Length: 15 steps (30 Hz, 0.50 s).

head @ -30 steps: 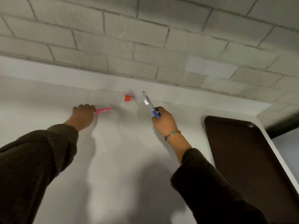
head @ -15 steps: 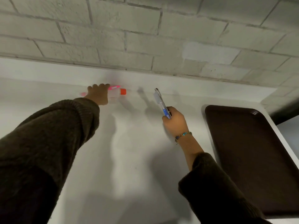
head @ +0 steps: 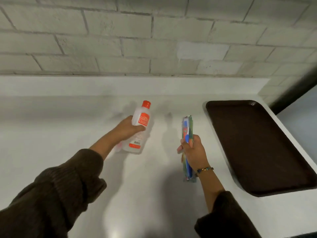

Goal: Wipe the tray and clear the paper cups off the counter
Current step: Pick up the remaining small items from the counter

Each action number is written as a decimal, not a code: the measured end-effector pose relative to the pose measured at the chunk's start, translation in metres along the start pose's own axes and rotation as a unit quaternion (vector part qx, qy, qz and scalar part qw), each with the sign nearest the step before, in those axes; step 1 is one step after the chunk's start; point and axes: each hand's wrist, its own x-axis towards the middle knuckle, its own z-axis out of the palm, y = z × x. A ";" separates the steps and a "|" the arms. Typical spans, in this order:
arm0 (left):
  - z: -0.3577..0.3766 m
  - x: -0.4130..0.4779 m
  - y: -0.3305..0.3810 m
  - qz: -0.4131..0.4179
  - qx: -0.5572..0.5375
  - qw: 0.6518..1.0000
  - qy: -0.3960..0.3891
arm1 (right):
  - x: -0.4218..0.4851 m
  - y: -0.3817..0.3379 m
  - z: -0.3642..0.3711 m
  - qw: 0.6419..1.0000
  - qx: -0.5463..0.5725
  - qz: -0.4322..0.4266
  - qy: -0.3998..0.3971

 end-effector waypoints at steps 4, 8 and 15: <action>0.050 -0.061 0.015 0.026 -0.130 0.989 -0.068 | -0.048 0.010 -0.018 0.998 0.043 0.042 0.029; 0.112 -0.104 0.029 0.022 -0.172 0.975 -0.141 | -0.099 0.021 -0.050 0.992 0.086 0.071 0.063; 0.219 -0.172 0.049 0.069 -0.137 0.964 -0.217 | -0.184 0.066 -0.125 0.970 0.106 0.054 0.210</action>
